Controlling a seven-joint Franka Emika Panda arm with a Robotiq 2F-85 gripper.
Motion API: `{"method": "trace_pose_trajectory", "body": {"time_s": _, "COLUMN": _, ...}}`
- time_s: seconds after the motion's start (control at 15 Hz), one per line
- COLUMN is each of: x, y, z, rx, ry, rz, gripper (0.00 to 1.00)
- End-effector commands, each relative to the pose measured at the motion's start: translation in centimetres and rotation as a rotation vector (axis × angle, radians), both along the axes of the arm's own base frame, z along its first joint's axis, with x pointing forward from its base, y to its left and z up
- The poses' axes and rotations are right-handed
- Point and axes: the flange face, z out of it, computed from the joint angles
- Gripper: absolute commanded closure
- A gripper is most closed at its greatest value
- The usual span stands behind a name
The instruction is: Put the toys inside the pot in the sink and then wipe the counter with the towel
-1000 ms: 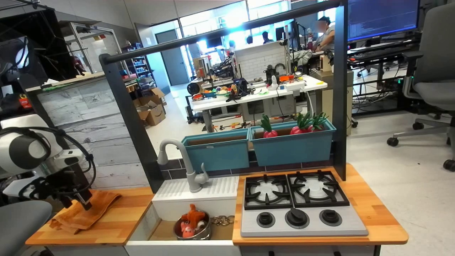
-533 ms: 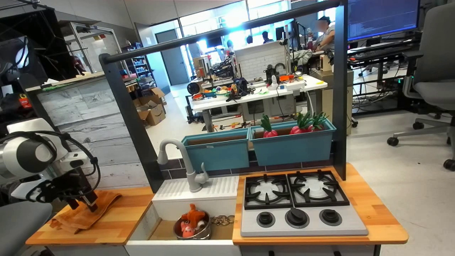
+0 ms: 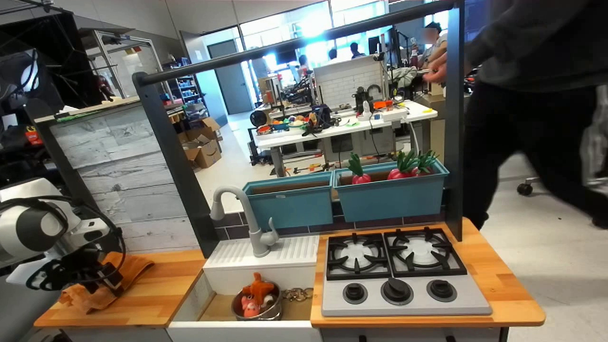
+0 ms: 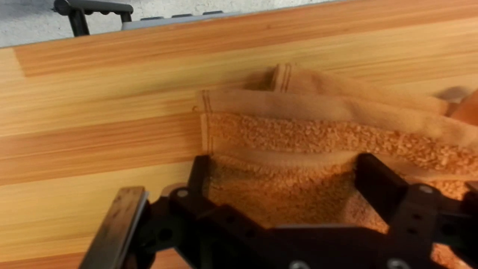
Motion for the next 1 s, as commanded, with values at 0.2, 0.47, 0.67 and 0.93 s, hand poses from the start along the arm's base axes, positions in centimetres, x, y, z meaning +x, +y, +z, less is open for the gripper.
{"method": "trace_pose_trajectory", "body": {"time_s": 0.2, "x": 0.7, "y": 3.8, "z": 1.1, "rx": -0.024, "ry": -0.027, "rz": 0.017, "gripper": 0.00}}
{"method": "trace_pose_trajectory", "body": {"time_s": 0.47, "x": 0.4, "y": 2.9, "z": -1.9, "rx": -0.138, "ry": 0.118, "rz": -0.028, "gripper": 0.00}}
{"method": "trace_pose_trajectory", "body": {"time_s": 0.67, "x": 0.0, "y": 2.3, "z": -1.4, "rx": -0.128, "ry": 0.136, "rz": -0.033, "gripper": 0.00}}
{"method": "trace_pose_trajectory", "body": {"time_s": 0.93, "x": 0.2, "y": 2.3, "z": -1.9, "rx": -0.141, "ry": 0.144, "rz": -0.041, "gripper": 0.00}}
